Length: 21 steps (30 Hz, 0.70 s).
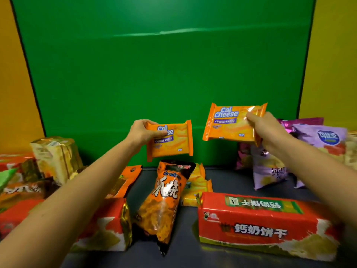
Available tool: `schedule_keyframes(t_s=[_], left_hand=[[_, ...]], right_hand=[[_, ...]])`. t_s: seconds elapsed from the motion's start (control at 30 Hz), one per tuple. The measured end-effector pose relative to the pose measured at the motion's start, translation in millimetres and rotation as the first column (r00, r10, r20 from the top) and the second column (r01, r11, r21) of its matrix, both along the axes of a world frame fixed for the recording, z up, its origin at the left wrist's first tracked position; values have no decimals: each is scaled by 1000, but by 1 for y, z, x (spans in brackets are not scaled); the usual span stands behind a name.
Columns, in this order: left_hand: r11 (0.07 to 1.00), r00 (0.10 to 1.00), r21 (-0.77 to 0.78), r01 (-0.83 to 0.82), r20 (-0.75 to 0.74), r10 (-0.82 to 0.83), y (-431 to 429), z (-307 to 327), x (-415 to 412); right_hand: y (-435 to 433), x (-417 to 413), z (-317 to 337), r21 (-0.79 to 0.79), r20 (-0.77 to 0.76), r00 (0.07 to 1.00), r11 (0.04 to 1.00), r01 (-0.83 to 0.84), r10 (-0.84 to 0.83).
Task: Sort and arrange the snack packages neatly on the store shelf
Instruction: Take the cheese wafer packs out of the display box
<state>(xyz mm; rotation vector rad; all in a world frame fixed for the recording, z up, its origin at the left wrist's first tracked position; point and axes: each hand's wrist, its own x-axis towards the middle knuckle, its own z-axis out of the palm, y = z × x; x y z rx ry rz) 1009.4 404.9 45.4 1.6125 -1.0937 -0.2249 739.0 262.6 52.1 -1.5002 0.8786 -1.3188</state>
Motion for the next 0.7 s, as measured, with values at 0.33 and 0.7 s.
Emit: schedule_keyframes(t_s=[0.33,0.7], left_hand=[[910,964,319,263,-42,-263,-38,-19,-17],[645,856,597,476,-145,-497,-38,-33,12]], right_hand=[[-6,14,-7,14,-85,996,1000,-3,4],[-14,55,-24,122,-101,979,978,-167,180]])
